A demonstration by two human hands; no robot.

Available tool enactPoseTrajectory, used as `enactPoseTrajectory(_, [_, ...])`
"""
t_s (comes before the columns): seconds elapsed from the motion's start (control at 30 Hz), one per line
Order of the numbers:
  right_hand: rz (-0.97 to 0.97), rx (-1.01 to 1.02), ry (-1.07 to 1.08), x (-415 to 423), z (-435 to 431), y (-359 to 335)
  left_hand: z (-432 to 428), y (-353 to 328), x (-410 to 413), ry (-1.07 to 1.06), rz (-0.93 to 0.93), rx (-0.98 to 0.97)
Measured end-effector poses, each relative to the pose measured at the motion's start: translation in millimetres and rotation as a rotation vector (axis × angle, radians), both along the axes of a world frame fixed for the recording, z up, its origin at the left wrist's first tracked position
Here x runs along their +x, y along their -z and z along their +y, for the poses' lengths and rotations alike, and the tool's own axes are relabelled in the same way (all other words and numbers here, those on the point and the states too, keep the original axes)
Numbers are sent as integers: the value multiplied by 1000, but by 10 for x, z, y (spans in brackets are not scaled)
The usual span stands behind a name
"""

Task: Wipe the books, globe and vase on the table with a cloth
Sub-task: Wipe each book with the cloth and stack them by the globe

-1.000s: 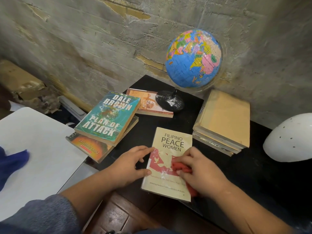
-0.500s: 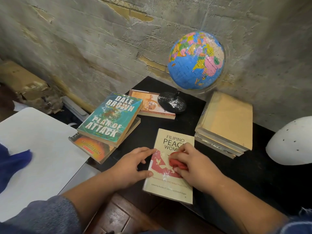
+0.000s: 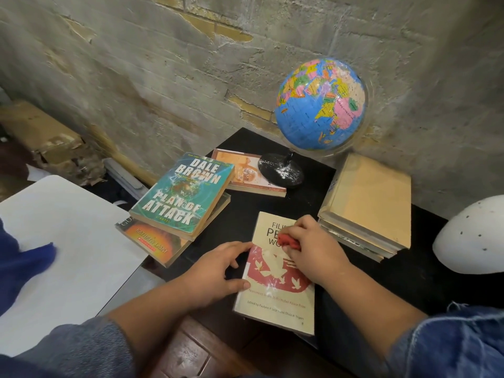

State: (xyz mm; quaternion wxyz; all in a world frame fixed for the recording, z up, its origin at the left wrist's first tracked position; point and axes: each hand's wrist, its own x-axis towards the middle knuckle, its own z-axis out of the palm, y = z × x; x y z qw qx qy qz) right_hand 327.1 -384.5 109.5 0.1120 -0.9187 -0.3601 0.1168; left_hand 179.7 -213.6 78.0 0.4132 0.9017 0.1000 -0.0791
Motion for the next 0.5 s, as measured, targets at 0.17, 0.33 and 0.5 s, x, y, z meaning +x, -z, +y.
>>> enactPoseTrajectory(0.17, [114,-27,-187,-38,37,-27,10,-23,5,7,14,-9])
enactPoseTrajectory(0.33, [-12,-10,-84,-28,113,24,11,-17,-1,-4,19,-20])
enactPoseTrajectory(0.5, [83,-19,-126,76,66,-32,17,-9,5,-5,19,-27])
